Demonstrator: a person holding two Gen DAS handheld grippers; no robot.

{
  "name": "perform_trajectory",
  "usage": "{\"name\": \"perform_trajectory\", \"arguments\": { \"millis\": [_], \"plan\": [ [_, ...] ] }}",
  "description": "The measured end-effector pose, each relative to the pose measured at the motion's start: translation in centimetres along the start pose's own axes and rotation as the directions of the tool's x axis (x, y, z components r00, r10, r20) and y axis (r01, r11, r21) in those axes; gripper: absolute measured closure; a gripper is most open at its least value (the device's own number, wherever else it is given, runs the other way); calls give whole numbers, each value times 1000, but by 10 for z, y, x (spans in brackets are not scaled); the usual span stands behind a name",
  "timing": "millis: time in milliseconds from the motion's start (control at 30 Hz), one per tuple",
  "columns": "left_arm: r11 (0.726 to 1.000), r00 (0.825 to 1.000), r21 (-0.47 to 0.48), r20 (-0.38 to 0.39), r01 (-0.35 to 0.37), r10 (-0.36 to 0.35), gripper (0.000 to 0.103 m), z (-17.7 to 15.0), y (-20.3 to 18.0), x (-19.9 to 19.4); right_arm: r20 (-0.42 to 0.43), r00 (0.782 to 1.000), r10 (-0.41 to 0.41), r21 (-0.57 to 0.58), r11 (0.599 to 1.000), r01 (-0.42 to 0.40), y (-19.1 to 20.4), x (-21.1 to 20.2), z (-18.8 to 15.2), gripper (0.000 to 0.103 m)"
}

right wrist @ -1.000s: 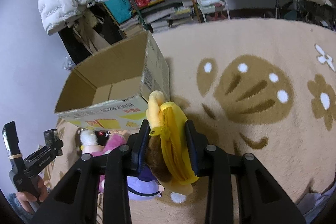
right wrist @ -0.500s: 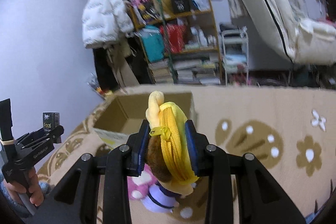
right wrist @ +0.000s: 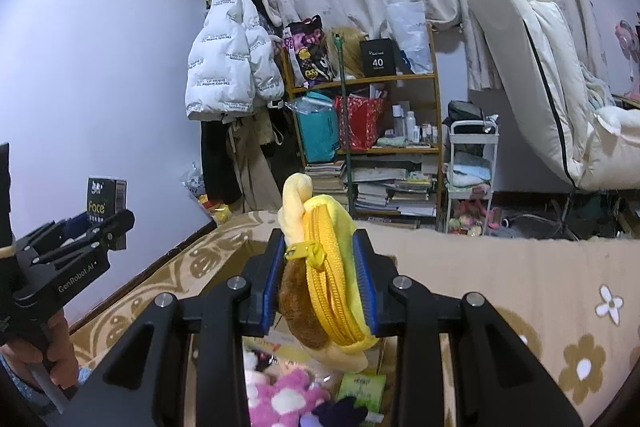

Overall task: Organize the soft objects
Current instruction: 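Lift the tissue pack with the left tool while the right tool lifts the yellow plush over the box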

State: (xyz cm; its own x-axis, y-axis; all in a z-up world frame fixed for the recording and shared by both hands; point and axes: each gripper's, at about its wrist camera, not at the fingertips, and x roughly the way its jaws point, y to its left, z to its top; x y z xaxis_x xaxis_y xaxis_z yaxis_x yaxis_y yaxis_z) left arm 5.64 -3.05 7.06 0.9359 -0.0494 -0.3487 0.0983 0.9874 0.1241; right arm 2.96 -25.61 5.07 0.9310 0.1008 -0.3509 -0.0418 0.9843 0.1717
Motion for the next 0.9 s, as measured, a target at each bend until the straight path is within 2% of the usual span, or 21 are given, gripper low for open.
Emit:
{"name": "perform_trajectory", "arguments": {
  "millis": [167,367,900],
  "plan": [
    [1000,1000,-10,13,16,-16,58,8,-5,14,22,1000,-3,-6,1000,3,-3,12,8,68],
    [1000,1000,9,-3,12,-12,58,-2,-12,35,26,1000,-5,-11,1000,5,-6,23,9,68],
    [1000,992,8,-120,28,-27,58,-36,-18,85,-20,1000,6,9,1000,-5,-28,62,-10,67]
  ]
}}
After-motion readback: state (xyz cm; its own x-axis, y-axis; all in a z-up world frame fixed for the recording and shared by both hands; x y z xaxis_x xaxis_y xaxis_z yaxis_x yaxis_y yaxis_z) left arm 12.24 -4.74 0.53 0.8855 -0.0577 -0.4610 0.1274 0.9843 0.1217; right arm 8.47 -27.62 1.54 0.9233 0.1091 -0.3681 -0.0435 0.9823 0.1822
